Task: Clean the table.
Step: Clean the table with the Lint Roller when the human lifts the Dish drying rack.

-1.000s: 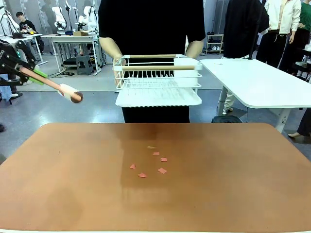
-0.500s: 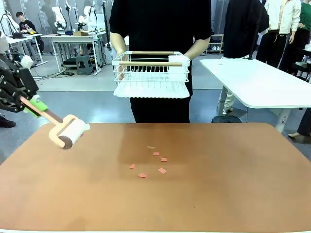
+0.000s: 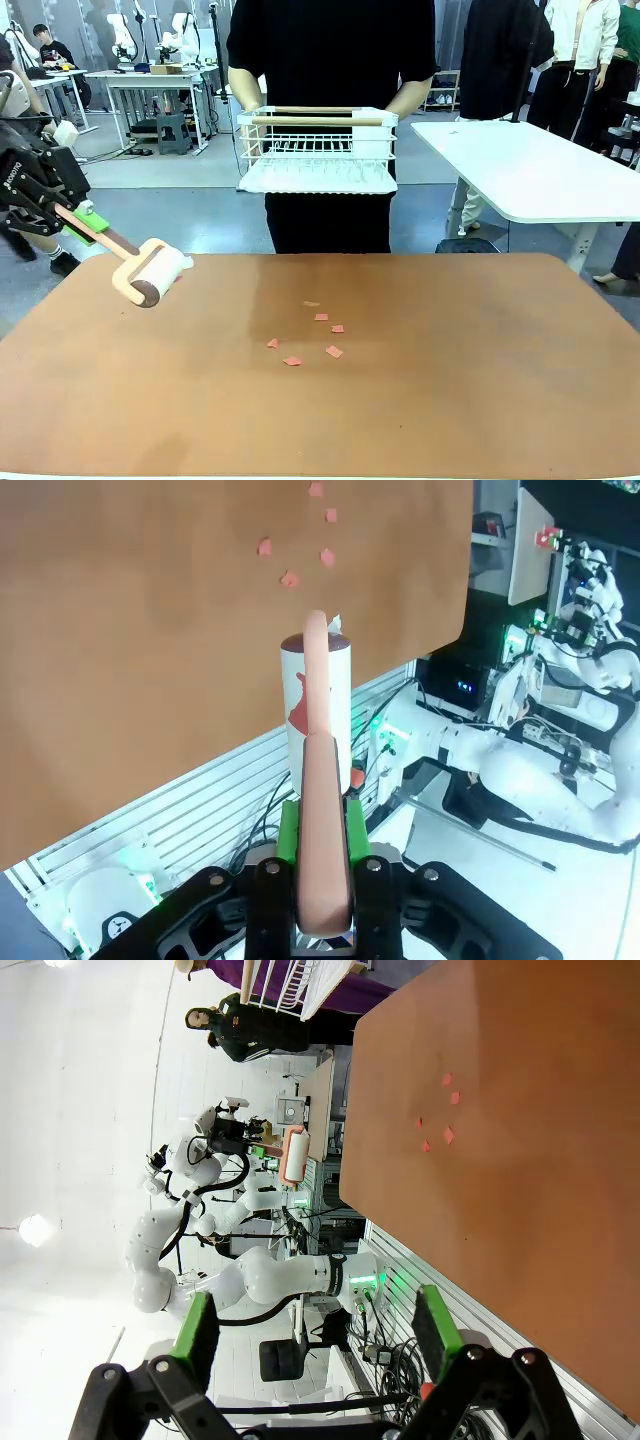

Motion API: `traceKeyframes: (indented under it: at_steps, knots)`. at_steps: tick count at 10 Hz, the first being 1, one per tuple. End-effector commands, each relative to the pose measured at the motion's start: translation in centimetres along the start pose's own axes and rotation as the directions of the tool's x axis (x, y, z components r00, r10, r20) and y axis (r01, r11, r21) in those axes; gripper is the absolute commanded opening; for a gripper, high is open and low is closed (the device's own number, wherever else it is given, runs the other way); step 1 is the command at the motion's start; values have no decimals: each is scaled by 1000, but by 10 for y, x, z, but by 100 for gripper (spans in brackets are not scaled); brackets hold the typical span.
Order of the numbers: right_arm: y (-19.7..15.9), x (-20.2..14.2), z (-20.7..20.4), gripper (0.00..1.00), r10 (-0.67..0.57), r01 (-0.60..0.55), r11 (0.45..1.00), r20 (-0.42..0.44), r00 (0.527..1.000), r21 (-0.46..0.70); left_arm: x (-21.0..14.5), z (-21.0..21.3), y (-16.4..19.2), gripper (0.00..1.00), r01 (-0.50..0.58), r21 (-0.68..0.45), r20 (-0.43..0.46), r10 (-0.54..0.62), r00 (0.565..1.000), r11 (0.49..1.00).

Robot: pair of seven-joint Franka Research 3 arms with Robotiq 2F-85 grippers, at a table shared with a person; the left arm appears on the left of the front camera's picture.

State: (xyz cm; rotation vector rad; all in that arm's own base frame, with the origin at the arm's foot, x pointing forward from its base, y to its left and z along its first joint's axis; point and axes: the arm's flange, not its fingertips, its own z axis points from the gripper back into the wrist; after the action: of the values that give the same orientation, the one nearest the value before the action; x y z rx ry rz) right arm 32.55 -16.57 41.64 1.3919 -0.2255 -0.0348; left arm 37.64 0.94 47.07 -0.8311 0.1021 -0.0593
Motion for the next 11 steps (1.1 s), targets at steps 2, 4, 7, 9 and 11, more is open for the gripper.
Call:
traceKeyframes:
  at_steps: [2,4,7,9,11]
  knots:
    - [2,-1,1,100,5,-5,1000,2,1000,3,15,-9,11,21,21,44,51,-23,998,999]
    - [2,-1,1,100,5,-5,1000,2,1000,3,34,-32,27,21,46,80,105,-55,993,996]
    - [2,-1,1,100,5,-5,1000,2,1000,3,65,-59,50,21,5,107,130,-19,991,994]
    - [2,-1,1,100,5,-5,1000,2,1000,3,87,-82,52,21,-17,69,156,6,988,998]
    - [2,-1,1,100,5,-5,1000,2,1000,3,107,-107,50,21,-6,85,169,-9,986,996]
